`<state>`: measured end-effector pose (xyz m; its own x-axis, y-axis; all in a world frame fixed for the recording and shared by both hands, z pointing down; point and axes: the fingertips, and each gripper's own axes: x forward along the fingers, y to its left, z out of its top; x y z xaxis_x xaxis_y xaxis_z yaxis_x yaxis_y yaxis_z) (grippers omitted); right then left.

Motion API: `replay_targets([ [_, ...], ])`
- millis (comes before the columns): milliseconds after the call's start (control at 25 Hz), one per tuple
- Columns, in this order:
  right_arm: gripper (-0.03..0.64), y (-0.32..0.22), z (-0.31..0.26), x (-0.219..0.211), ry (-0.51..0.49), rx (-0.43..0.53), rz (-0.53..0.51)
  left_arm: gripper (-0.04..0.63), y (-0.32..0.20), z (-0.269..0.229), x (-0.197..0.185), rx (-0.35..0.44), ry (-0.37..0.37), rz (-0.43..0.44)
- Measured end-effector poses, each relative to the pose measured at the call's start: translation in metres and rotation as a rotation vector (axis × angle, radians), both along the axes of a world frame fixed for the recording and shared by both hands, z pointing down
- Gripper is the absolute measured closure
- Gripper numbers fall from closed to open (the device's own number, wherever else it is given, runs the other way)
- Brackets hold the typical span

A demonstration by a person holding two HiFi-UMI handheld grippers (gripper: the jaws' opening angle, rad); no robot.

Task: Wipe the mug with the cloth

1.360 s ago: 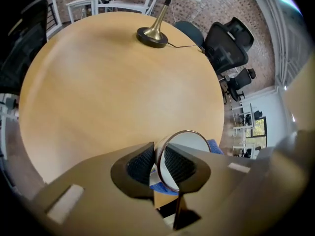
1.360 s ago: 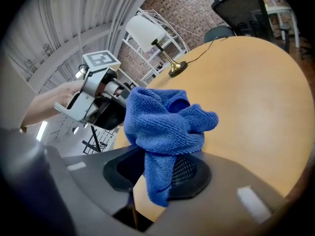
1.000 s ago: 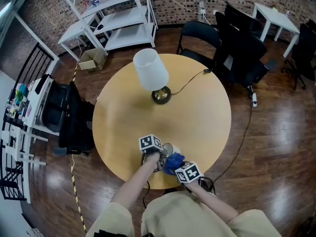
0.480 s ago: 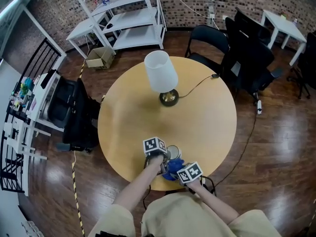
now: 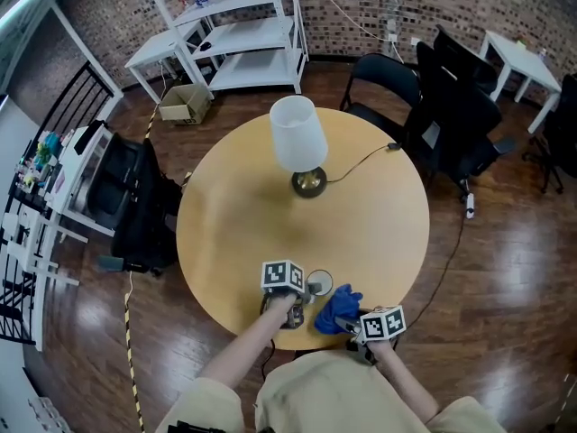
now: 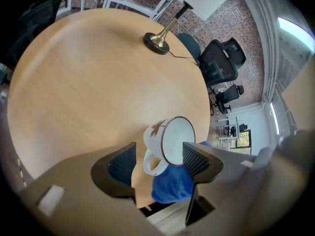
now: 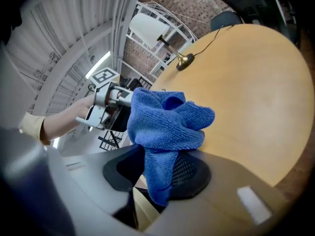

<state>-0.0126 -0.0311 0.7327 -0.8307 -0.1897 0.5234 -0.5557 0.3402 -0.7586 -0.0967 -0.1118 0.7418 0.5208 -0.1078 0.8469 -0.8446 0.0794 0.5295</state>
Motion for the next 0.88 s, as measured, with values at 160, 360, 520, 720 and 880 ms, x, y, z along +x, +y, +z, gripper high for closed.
replay_targets([
  [160, 0.488, -0.005, -0.003, 0.023, 0.026, 0.041, 0.049, 0.276, -0.012, -0.006, -0.01, 0.119, -0.064, 0.162],
  [360, 0.488, -0.005, -0.009, 0.034, 0.034, 0.061, 0.119, 0.249, -0.043, -0.001, 0.005, 0.281, -0.222, 0.562],
  [520, 0.488, 0.001, -0.011, 0.037, 0.051, 0.079, 0.13, 0.259, -0.043, 0.004, 0.03, 0.36, -0.272, 0.972],
  [720, 0.488, 0.001, -0.016, 0.037, 0.079, 0.127, 0.107, 0.51, -0.048, 0.013, 0.042, 0.431, -0.342, 1.249],
  [880, 0.488, -0.006, -0.021, 0.042, 0.136, 0.174, 0.114, 0.566, -0.049, 0.021, 0.035, 0.364, -0.343, 1.043],
])
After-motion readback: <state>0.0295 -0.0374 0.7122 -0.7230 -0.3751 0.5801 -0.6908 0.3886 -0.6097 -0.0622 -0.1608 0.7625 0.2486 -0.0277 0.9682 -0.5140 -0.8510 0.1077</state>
